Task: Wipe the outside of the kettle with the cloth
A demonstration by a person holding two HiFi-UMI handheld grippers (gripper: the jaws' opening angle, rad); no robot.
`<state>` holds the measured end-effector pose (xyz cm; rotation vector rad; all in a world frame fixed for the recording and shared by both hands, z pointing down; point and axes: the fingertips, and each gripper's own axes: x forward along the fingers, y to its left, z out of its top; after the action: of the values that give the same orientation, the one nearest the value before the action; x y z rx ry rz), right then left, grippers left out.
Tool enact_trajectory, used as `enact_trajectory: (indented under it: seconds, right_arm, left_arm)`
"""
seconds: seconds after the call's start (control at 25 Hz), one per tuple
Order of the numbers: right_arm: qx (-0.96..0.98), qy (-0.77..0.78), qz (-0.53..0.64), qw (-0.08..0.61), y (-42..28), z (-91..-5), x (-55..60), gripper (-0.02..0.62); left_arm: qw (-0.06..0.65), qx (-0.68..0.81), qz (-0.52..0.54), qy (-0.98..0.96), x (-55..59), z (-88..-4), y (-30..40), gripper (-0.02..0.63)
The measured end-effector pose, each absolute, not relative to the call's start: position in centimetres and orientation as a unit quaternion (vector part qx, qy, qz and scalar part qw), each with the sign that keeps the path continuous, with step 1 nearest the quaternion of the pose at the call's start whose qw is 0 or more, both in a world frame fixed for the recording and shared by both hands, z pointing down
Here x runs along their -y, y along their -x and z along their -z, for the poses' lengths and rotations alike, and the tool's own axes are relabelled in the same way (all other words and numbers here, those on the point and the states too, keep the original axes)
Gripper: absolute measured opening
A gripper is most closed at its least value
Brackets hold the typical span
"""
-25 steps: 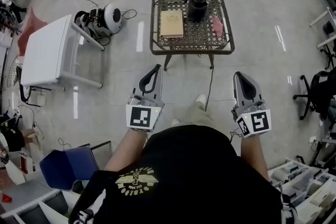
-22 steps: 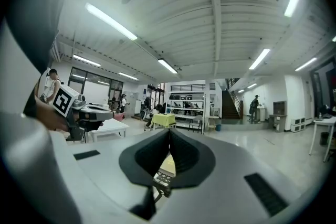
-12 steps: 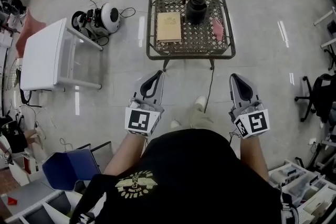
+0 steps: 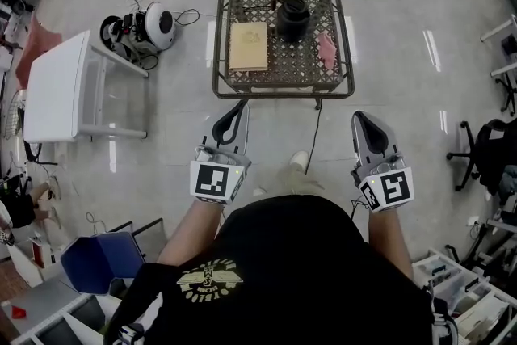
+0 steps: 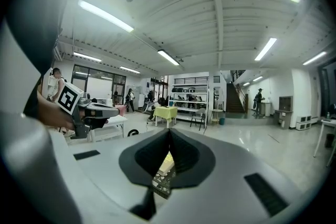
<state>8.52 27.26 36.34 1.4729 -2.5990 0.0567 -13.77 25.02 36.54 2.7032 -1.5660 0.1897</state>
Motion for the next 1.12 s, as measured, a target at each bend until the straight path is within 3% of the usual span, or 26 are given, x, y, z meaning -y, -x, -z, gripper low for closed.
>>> enact_trajectory:
  seconds: [1.12]
  right_arm:
    - [0.89,-0.453,-0.024,0.05,-17.1,-35.8,-16.3,0.011]
  left_arm:
    - [-0.018,0.548,-0.07,-0.833,-15.7,-34.2,6.4,0.006]
